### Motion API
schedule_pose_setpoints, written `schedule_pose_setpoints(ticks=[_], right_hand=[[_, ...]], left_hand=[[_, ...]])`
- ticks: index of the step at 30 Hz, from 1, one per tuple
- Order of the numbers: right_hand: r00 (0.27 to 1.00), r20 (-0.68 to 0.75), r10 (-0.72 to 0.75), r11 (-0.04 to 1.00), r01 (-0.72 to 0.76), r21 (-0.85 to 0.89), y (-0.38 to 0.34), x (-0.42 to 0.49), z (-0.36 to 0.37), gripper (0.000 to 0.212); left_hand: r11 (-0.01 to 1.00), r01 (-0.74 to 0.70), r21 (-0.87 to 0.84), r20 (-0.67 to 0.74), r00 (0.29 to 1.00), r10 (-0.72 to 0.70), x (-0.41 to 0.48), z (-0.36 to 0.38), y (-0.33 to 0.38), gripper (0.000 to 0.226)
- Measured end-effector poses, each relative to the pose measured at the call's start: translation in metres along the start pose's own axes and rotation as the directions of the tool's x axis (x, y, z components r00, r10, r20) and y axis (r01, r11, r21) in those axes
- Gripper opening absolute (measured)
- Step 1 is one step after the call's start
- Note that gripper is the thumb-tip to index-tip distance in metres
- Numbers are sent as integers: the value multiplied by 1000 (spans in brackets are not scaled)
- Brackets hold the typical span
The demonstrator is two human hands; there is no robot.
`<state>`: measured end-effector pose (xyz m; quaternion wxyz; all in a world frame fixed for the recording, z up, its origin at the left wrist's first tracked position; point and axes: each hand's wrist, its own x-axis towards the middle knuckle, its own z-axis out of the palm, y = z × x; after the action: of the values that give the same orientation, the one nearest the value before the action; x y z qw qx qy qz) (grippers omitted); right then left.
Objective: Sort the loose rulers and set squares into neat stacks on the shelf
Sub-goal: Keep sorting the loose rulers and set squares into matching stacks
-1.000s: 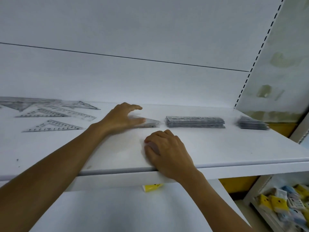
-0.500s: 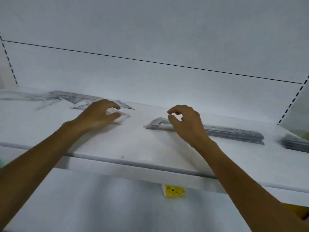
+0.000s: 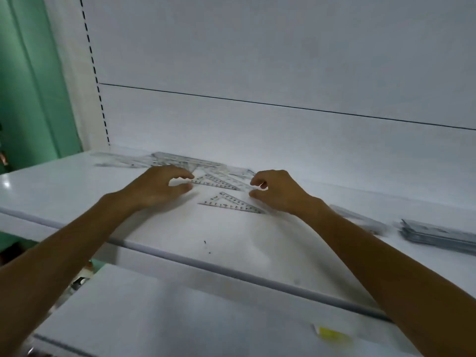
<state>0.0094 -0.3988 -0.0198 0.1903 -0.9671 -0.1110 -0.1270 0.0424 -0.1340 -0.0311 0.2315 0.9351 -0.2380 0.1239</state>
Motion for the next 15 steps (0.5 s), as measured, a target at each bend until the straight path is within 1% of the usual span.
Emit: schedule_pose_setpoints(ticks=[2,4,7,9,11,13,15], right_hand=[[999,20,26,999,-26,-24,-3,14,12,27],[999,2,35,999,-35,-7,-10,26,21,27],[1000,-29,-3,1000,4,29,-26,37,29,29],[999,-28,-29,1000,29,3,-33,43,30,25],[999,-16,-35,999,34,-33,-38,42,33,24],[999,-31,-34,996,31,-78,-41,37,38,25],[998,-64,-27,996,22,-83,-47,27,42,24]], left_hand=[[999,-19,28,38,999,18,11,0,-7,33],[996,-57,66,95,994,51,23,2,-10,37],[981,-149,121,221,968,120,36,10,-5,44],[971,-200,130,272,949,159,41,15,-4,46],[961,-229,155,332,928,167,44,19,-9,46],[958,-237,163,359,919,166,46,20,-14,45],[964,-229,136,333,927,173,45,17,-14,42]])
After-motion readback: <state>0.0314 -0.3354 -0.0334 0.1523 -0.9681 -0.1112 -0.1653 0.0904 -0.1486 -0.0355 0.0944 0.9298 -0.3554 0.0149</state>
